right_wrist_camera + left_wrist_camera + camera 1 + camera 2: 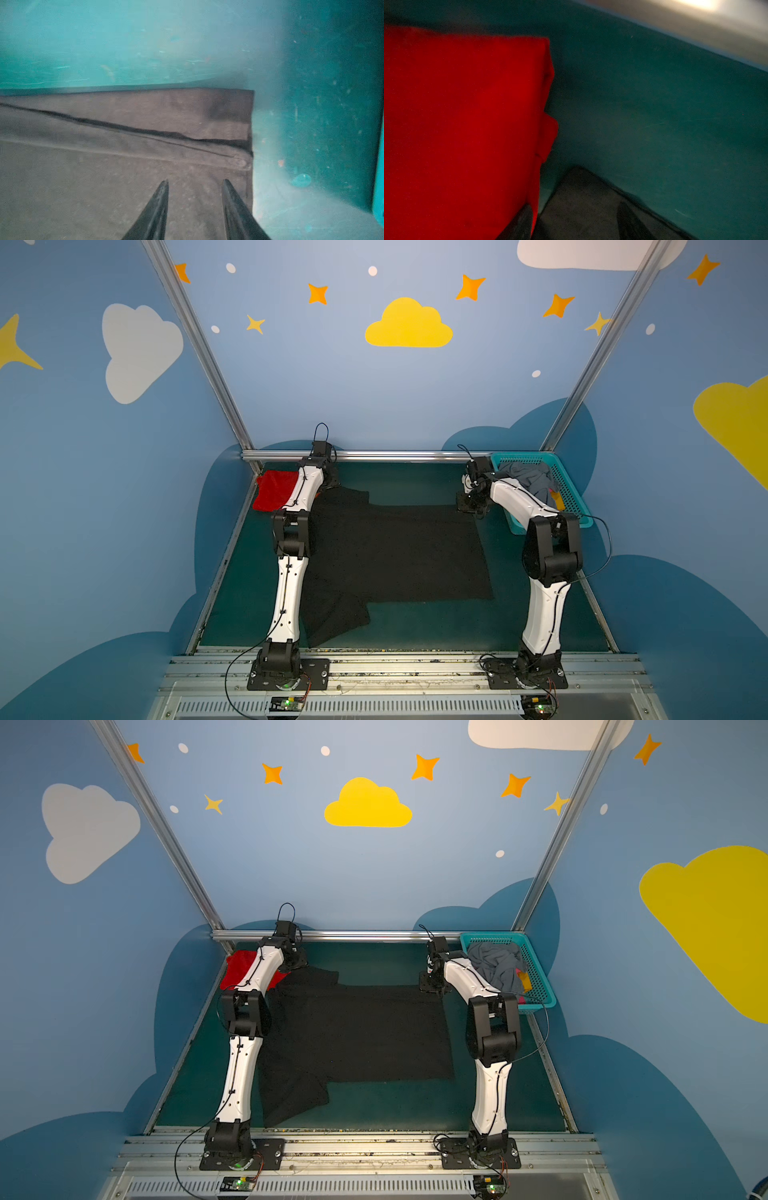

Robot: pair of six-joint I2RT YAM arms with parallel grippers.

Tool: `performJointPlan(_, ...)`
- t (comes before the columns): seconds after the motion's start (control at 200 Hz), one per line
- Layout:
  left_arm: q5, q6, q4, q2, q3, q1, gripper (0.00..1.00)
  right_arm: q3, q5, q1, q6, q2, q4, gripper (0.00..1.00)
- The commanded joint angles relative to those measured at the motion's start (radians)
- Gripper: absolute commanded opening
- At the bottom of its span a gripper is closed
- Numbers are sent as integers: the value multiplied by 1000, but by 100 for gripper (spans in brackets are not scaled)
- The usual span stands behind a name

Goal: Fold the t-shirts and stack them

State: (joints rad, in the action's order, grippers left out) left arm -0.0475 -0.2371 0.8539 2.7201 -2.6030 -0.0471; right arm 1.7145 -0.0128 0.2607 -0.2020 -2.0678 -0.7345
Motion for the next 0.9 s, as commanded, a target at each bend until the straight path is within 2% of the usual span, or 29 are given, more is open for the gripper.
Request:
performJointPlan(0.0, -31, -50, -79, -12, 8, -7, 66, -18, -25, 12, -5, 59, -19, 43)
performJointPlan(0.195, -41, -60, -103, 33, -15, -14, 66, -29, -48, 18, -20, 78, -15, 43)
performJointPlan(0.516, -36, -80, -107, 98, -98, -14, 60, -33, -65, 25, -33, 87, -19, 43)
performJointPlan(0.861, 62, -104, -49, 108, -100, 1, 42, -38, -72, 29, -39, 94, -15, 42)
performJointPlan(0.896, 83, -112, -47, 108, -97, 4, 37, -38, -72, 28, -38, 95, -14, 42)
